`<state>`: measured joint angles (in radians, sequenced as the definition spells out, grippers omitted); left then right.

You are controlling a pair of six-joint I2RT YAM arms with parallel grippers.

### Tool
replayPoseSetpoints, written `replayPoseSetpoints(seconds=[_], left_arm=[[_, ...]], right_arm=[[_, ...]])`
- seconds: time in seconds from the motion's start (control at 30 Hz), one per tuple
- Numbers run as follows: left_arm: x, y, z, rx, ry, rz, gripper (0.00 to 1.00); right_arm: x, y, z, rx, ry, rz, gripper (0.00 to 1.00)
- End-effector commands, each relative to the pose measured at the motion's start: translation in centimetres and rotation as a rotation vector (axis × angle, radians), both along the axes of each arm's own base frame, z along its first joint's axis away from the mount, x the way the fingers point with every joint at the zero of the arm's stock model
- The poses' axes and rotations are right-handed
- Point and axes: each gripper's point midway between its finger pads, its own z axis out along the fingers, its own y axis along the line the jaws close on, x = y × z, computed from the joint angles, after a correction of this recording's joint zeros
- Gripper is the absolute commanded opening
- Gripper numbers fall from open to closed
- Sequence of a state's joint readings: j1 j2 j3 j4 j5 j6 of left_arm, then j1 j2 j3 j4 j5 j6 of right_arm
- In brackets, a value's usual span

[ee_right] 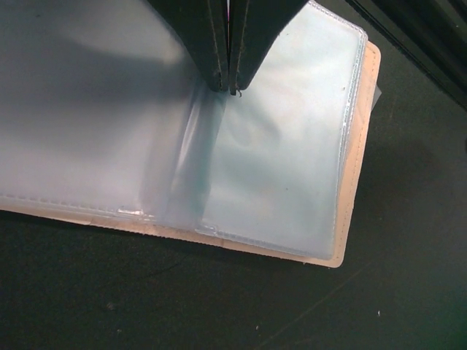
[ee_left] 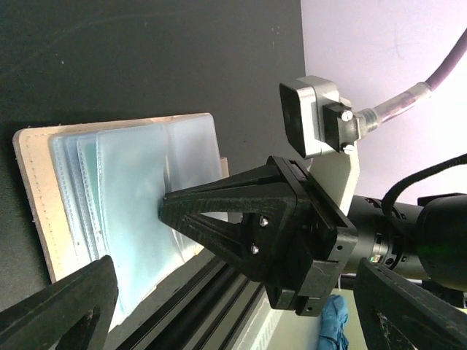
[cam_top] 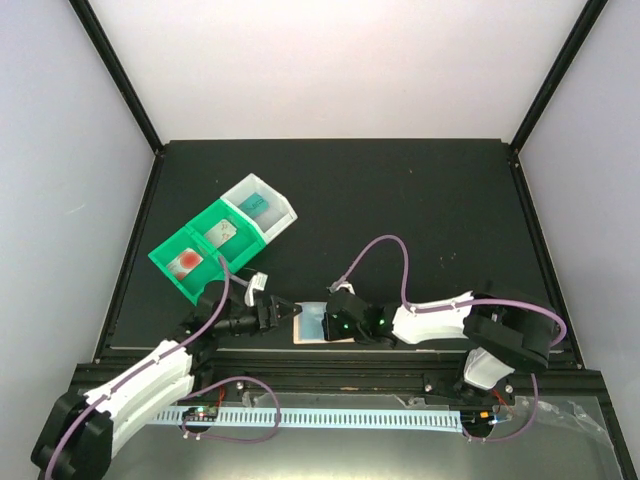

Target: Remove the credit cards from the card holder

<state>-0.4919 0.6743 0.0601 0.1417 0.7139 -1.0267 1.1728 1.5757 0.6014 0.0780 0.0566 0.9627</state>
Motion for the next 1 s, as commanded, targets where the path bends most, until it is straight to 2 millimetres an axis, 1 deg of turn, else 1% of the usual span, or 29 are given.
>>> replayPoseSetpoints(seconds=[0.0, 0.27, 0.47, 0.77, 0.97], left_arm=[[0.8, -0.8, 1.2, -0.037, -0.040, 0.003, 0.91], [1.1, -1.8, 0.8, -0.006, -0.040, -0.023, 0.92], [1.2, -2.1, 0.0, 0.017, -0.032, -0.042, 0.92], [1.3, -2.7, 0.4, 0.010, -0.062, -0.070, 0.92], [1.5, -2.8, -0.5, 0.047, -0.054, -0.075, 0.93]], right_arm=[[-1.0, -0.7, -1.5, 0.006, 0.043, 0.002, 0.01], [-1.3, -0.3, -1.4, 0.054, 0.060, 0.006, 0.01], [-1.5, -0.1, -1.3, 0.078, 0.069, 0.006, 0.01], [-1.7, 0.0, -1.0, 0.109, 0.075, 0.008, 0.01], [-1.7, 0.1, -0.9, 0.115, 0.075, 0.008, 0.01]])
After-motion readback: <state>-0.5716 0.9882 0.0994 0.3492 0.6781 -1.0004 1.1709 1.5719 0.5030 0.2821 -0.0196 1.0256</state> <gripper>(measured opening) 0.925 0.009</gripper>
